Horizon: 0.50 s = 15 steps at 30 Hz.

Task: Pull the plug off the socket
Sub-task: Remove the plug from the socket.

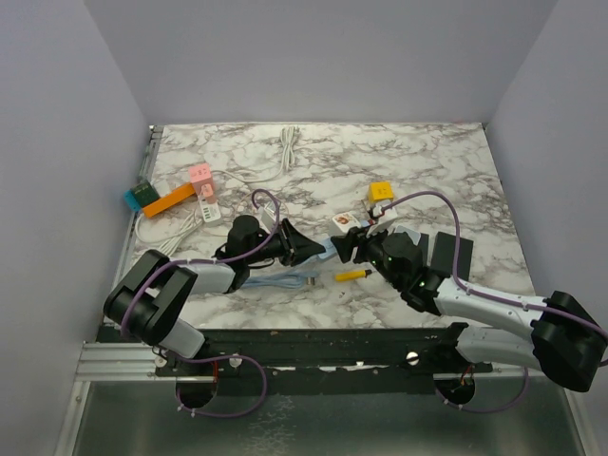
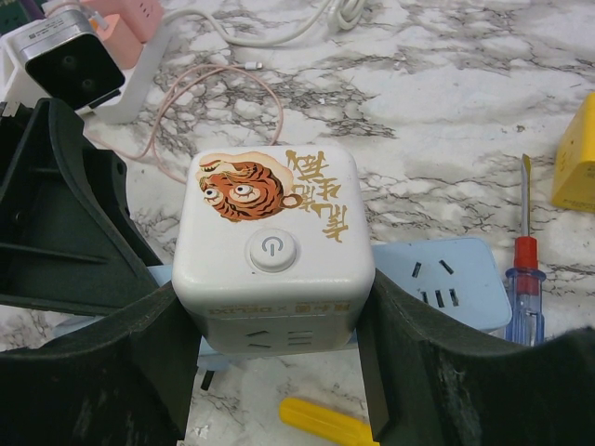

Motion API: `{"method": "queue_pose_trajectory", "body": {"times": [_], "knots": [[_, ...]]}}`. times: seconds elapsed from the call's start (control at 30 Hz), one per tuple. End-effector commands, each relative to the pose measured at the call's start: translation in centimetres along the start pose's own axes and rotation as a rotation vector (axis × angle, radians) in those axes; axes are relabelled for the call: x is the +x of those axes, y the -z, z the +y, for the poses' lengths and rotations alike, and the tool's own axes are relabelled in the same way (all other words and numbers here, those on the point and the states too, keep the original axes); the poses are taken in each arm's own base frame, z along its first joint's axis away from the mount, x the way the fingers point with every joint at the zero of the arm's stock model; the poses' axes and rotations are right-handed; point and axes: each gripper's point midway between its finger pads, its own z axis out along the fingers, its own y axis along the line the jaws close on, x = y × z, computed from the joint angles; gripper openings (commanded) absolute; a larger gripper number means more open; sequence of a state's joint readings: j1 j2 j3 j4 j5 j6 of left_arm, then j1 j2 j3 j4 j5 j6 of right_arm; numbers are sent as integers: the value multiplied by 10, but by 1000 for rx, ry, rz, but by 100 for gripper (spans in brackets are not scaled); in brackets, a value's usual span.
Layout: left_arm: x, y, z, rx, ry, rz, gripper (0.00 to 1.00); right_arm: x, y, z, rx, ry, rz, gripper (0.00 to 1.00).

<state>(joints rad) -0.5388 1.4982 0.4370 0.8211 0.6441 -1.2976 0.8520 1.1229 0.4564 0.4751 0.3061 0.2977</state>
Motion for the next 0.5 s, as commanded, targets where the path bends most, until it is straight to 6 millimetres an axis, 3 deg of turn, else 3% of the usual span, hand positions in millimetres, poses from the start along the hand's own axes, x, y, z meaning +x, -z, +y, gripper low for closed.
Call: {"method": "queue_pose_trajectory", "body": {"times": [0.0,0.47], "knots": [[12,1,29,-77,20,31,0,-63,4,-3,46,-84,-216,1],[11,0,30,-81,16,27,0,-63,3,-4,52,-89,-215,0]]}}
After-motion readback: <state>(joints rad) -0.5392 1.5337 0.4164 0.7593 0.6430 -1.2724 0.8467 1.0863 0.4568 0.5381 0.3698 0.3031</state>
